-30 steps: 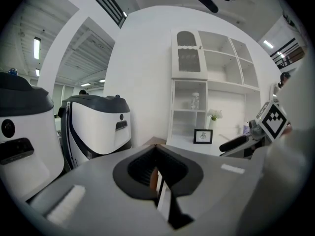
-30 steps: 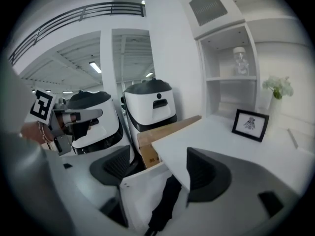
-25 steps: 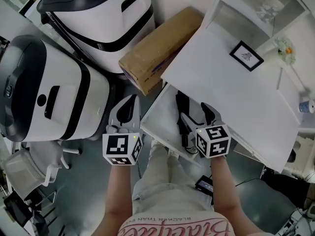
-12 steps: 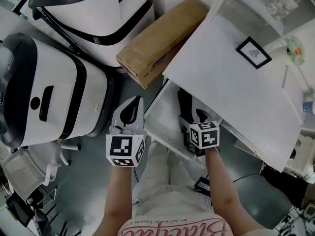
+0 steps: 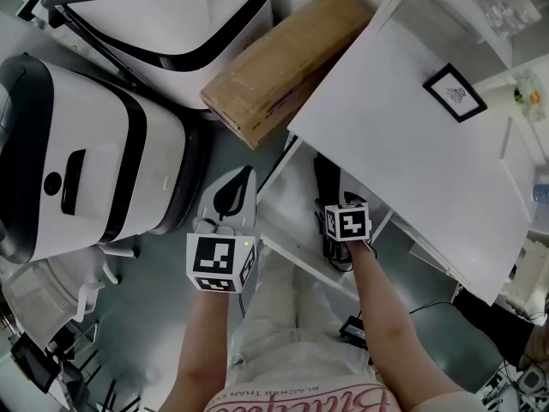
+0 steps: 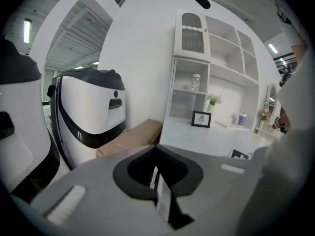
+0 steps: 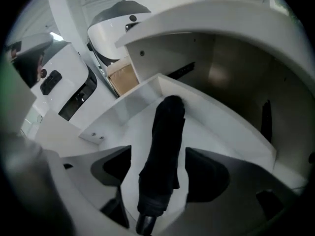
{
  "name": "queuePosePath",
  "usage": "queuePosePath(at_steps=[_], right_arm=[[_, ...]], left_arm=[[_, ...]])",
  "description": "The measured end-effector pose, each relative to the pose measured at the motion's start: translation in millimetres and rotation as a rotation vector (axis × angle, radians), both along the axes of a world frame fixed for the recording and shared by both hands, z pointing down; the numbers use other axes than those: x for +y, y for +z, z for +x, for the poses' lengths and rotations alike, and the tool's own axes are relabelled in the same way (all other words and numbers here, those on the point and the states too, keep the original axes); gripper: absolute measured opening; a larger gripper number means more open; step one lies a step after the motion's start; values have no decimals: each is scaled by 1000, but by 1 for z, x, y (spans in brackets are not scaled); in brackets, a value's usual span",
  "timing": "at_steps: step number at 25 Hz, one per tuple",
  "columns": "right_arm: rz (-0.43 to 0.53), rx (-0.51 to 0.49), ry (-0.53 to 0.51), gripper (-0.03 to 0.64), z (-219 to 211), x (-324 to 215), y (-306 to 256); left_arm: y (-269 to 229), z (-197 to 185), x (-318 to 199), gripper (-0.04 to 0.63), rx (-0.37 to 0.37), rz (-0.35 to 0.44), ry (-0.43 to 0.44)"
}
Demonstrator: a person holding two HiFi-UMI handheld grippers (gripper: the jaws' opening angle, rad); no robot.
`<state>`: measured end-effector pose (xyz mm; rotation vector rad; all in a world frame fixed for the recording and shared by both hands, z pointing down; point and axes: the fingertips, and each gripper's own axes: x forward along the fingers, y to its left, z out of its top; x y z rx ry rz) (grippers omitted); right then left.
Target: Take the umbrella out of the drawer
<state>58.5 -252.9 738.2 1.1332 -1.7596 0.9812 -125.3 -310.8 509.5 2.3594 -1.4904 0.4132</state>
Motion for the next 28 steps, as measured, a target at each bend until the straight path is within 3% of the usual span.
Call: queuePosePath(at_steps=[13,19,23,28], right_arm=[[-146,84,68,348,4,-4,66],[-121,137,34,347,1,-7,66],[-135,143,34,266,1,1,69],[-116,183,-49,247,6,0,64]], left_arm=[[18,-16,3,9,-7,-16,-20],[23,-16,6,9,-4,-21,-11],[27,-14,11,9,-1,-28,-7],[24,-14,13,9,2,-22,-2]])
